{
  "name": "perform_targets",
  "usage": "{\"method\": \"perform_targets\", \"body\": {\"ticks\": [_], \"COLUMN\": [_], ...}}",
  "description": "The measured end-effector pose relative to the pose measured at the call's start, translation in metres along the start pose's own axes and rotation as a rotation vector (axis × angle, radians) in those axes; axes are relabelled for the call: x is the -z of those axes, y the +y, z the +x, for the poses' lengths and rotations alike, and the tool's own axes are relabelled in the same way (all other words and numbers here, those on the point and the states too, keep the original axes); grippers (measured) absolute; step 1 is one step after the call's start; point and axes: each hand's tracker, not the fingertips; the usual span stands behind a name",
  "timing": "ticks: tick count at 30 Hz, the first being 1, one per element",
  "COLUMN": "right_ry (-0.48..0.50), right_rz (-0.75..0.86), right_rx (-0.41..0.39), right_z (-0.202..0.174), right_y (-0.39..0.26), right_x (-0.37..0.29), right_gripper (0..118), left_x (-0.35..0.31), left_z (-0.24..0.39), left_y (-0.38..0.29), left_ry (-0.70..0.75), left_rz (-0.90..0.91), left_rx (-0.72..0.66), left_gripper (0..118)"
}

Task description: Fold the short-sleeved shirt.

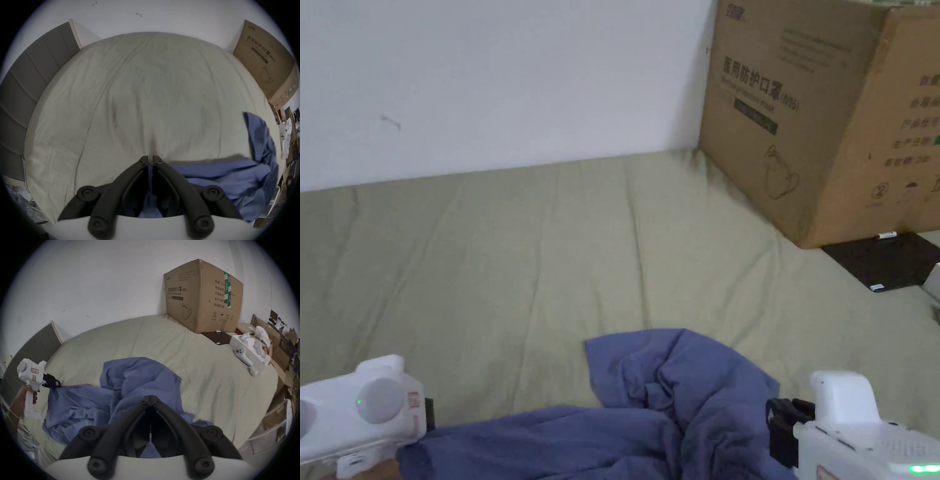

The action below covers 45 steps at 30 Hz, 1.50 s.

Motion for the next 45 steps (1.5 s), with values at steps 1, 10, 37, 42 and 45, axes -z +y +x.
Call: {"method": "perform_targets", "body": {"ticks": [1, 10, 37, 42, 45], "right_ry": [0.012, 0.041, 0.075, 0.086, 0.102], "right_rz": [-0.006, -0.306, -0.182, -0.027, 0.021], "right_rx": [0.008, -0.133, -0.02, -0.007, -0.002], "right_z": [0.006, 0.048, 0.053, 0.042, 0.036], "right_y": [0.012, 0.104, 0.182, 0.223, 0.244], "right_x": [0.007, 0.173, 0.058, -0.031, -0.073], "right_gripper": [0, 90, 1, 1, 1], "left_x": [-0.01, -0.06, -0.191, -0.257, -0.29], "left_z": [-0.002, -0.001, -0.039, -0.044, -0.046], "left_y": [0.003, 0.012, 0.038, 0.045, 0.053], "left_ry": [-0.037, -0.068, 0.01, 0.009, 0.024], "left_rz": [0.028, 0.144, 0.352, 0.459, 0.532], "left_rx": [-0.008, 0.036, 0.071, 0.055, 0.059], "left_gripper": [3, 3, 3, 3, 3]}}
